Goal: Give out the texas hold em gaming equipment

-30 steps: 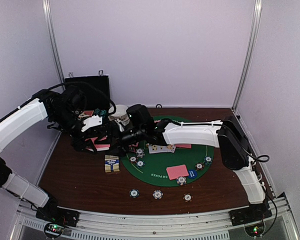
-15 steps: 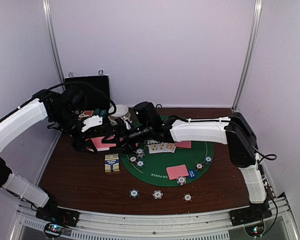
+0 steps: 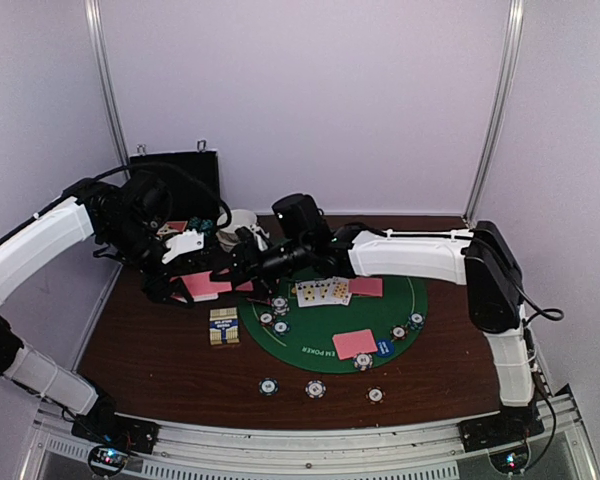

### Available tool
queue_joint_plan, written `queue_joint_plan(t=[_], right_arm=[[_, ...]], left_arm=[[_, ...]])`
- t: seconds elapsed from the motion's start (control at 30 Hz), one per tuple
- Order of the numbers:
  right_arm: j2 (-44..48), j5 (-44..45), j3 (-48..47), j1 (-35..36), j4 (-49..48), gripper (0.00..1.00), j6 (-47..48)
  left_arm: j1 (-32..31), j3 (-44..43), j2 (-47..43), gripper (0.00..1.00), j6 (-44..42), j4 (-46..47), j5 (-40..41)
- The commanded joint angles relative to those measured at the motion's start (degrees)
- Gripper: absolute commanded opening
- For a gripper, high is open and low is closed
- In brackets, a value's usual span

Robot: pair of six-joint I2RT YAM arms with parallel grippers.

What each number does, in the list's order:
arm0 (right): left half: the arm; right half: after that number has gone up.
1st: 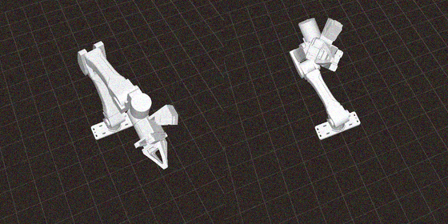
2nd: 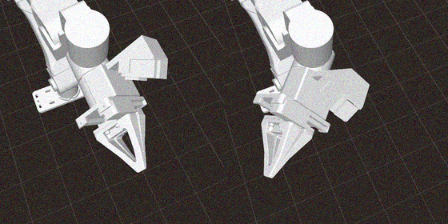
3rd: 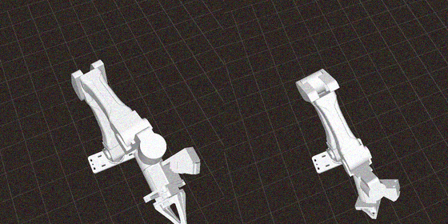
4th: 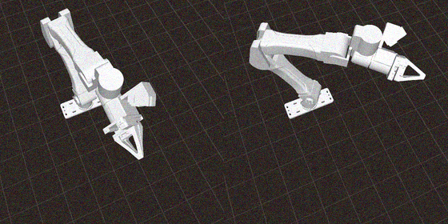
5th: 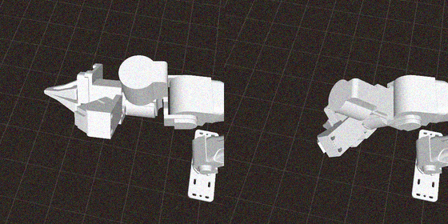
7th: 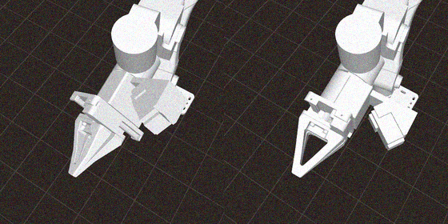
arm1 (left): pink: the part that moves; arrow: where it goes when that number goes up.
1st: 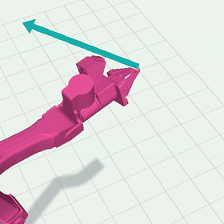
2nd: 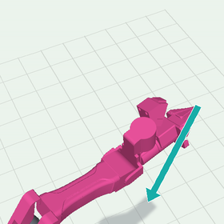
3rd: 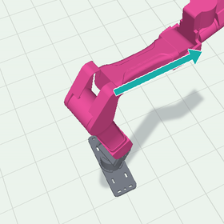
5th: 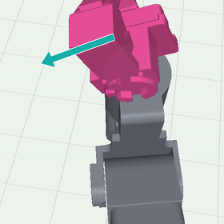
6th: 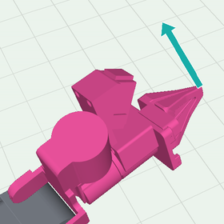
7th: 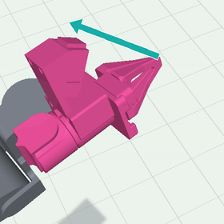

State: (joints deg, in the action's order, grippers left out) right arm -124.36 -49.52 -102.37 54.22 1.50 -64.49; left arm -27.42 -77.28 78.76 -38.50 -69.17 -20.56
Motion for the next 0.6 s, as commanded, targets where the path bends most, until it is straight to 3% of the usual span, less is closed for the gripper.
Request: queue_joint_plan(t=[0.0, 0.37, 0.57], right_arm=[[4.4, 0.5, 0.6, -1.0, 1.6, 0.49, 0.8], [5.9, -1.9, 3.3, -1.1, -4.8, 0.23, -5.3], [6.9, -1.9, 4.4, -1.1, -5.5, 0.16, -6.0]], left_arm=[[0.3, -0.6, -1.5, 0.00, -0.7, 0.6, -0.6], [0.3, 0.3, -1.4, 0.00, -0.7, 1.5, 1.4], [0.3, 0.8, -1.0, 0.00, -0.7, 2.3, 2.8]])
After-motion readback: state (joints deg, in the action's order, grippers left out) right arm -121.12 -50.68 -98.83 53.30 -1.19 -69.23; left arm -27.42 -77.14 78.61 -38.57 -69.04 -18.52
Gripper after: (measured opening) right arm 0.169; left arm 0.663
